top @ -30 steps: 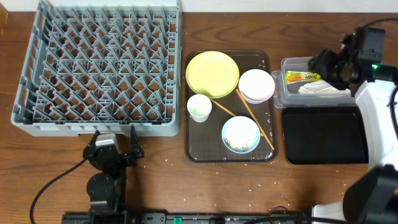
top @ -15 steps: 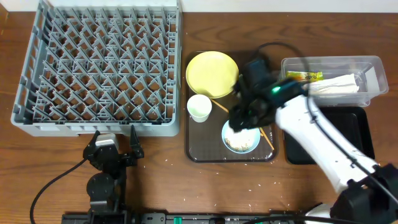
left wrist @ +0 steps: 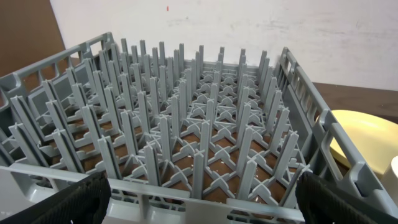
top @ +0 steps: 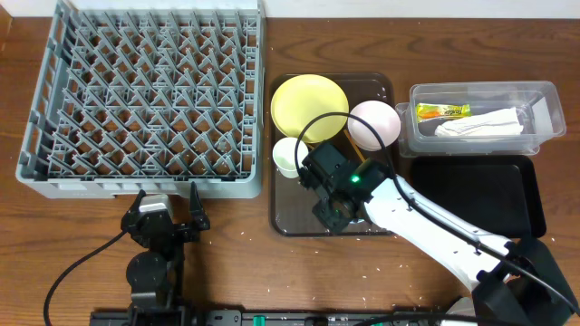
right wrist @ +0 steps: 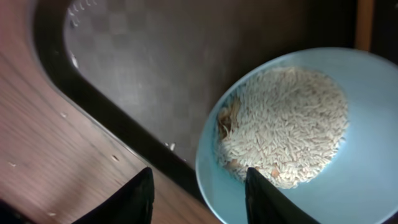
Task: Sort waste into correct bins and load items into the dishwasher
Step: 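Grasp the rim of the light-blue rice bowl with right gripper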
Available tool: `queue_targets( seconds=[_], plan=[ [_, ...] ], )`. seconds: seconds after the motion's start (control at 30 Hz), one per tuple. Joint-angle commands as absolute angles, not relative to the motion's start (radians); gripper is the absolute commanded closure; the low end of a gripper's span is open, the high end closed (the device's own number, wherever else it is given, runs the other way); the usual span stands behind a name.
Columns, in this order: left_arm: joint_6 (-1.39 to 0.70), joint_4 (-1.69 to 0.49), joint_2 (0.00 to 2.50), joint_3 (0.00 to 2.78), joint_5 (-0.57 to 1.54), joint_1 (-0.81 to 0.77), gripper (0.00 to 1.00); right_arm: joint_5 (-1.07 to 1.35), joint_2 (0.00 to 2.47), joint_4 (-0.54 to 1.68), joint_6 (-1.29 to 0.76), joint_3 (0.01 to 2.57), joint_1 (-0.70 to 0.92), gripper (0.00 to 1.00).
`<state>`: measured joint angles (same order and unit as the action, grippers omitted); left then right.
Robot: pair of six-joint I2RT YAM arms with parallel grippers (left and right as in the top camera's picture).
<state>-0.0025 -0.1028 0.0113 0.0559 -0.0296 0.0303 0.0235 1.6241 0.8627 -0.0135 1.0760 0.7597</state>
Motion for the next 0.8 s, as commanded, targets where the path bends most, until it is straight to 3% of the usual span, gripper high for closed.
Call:
queue_targets(
  seconds=[0.0,0.1,0.23,0.5,0.77],
  plan=[
    [0.004,-0.114,0.007,0.025,-0.041,0.035,0.05,-0.005,1.624,0.84,0.075,1.021,0.765,0.6],
    [0.004,-0.114,0.007,0.025,-0.041,0.034,0.05,-0.025,1.624,0.805,0.084,0.973,0.765,0.65],
    [0.004,-0.114,0.007,0.025,-0.041,0.035,0.05,-0.052,1.624,0.754,0.083,0.919,0.765,0.84],
    [0.004,-0.114,0.007,0.025,-0.041,0.034,0.05,-0.08,1.624,0.726,0.084,0.91,0.765,0.98],
    [0.004,-0.114,0.007,0.025,-0.041,0.035,0.04,-0.049,1.612,0.765,0.027,0.989,0.764,0.99]
  ],
)
